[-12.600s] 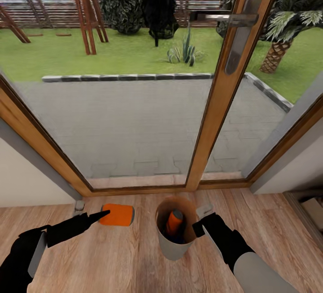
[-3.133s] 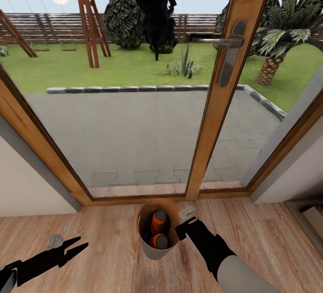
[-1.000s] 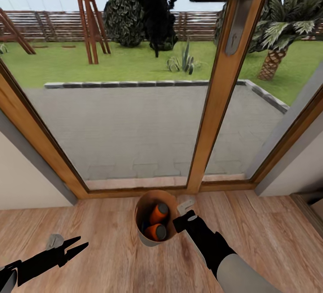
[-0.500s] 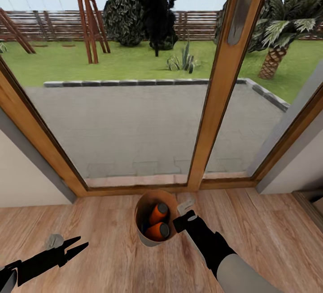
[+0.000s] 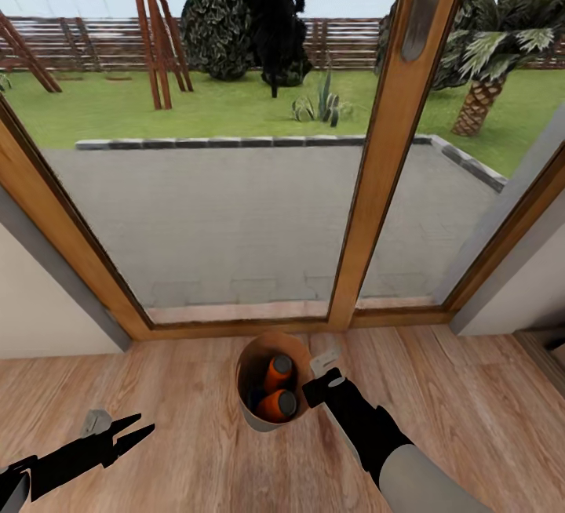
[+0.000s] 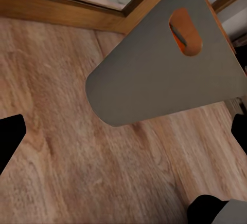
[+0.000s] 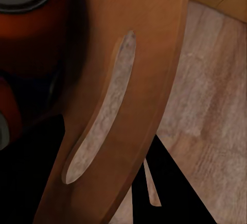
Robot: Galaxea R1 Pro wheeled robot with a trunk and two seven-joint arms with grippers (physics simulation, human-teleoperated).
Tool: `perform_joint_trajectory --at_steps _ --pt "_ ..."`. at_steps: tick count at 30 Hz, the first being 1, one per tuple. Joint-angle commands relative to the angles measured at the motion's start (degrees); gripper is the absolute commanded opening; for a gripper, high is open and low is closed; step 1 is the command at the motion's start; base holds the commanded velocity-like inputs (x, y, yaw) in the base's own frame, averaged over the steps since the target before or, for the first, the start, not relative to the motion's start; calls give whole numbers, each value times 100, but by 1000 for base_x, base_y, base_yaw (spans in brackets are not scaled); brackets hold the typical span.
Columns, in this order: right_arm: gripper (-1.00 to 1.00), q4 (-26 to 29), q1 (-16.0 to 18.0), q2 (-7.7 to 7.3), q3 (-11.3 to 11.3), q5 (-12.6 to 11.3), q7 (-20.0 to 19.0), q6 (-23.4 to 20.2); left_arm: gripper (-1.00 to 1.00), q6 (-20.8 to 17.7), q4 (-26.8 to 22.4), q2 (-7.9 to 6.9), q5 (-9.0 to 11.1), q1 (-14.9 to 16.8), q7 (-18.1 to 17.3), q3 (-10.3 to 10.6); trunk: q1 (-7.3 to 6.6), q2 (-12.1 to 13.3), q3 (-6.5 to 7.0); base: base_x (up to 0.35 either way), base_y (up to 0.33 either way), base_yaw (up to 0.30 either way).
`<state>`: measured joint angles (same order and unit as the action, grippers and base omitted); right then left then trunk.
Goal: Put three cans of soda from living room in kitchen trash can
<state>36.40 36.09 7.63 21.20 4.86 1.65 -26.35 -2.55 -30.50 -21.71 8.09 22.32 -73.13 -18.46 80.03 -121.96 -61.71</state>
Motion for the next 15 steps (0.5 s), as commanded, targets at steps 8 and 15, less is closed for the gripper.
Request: perform_joint_trajectory --at_steps 8,15 --pt "-100 8 3 2 -2 -29 -51 7 100 0 1 0 0 0 0 0 176 -323 -144 0 0 0" --pt "-100 8 3 2 -2 -29 -51 7 100 0 1 0 0 0 0 0 330 -603 -269 0 0 0"
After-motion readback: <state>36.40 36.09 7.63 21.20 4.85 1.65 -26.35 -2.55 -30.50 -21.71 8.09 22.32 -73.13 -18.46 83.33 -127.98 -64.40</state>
